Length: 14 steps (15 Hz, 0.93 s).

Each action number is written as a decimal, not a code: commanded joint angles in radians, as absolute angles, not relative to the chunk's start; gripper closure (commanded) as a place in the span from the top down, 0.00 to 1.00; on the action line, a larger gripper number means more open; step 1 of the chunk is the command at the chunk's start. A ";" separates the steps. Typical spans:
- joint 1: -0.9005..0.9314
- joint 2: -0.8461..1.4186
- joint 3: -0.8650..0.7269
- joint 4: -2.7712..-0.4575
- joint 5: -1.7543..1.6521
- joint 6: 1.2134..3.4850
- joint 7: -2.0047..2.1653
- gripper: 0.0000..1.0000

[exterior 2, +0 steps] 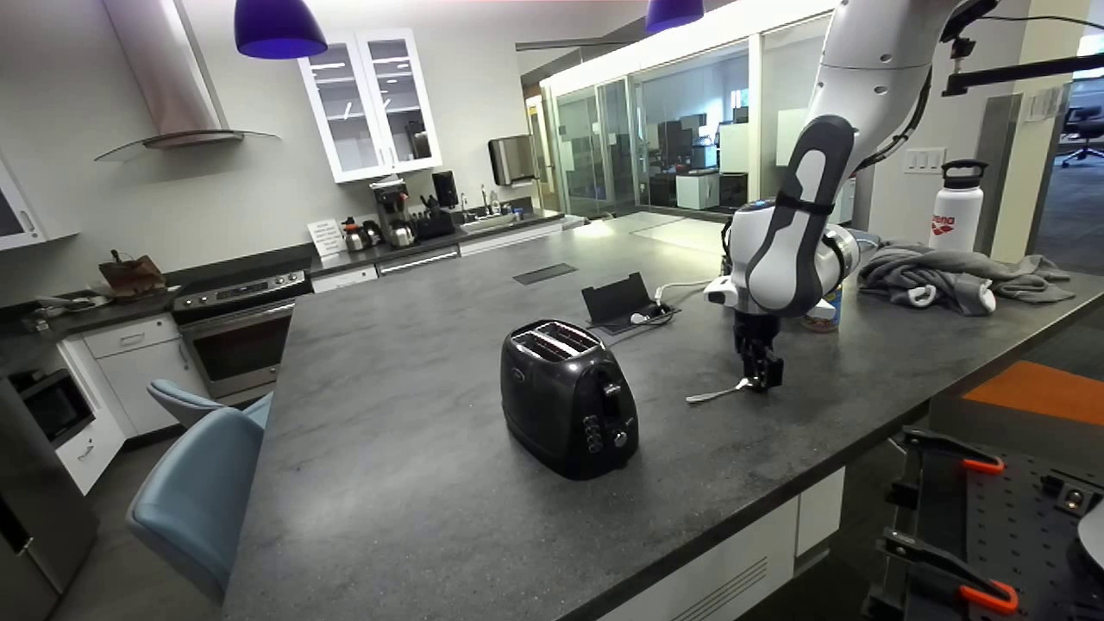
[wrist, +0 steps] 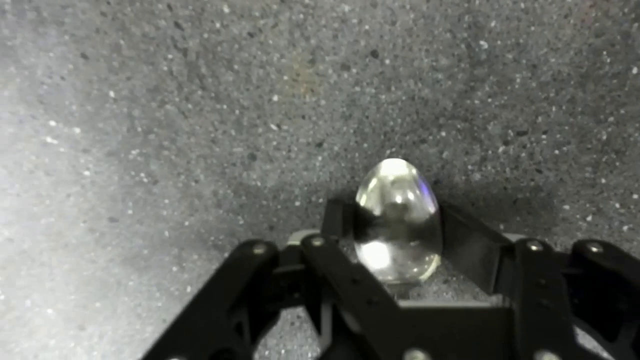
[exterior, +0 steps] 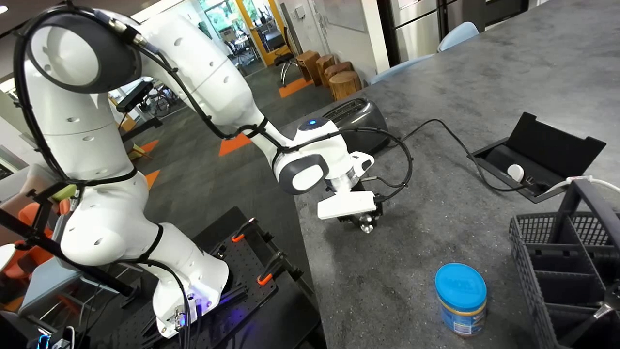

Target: Pick up the spoon and place it in the utensil holder

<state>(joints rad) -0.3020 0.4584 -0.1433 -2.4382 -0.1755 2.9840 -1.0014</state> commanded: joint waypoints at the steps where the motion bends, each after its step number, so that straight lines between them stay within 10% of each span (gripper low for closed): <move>1: -0.300 0.462 -0.148 -2.448 -0.213 3.018 -0.948 0.20; 4: -0.302 0.432 -0.147 -2.465 -0.209 3.015 -0.935 0.01; 14: -0.184 0.290 -0.277 -2.484 -0.305 2.946 -0.745 0.03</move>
<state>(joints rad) -0.2500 0.3964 -0.2053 -2.4494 -0.2318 2.9938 -0.8294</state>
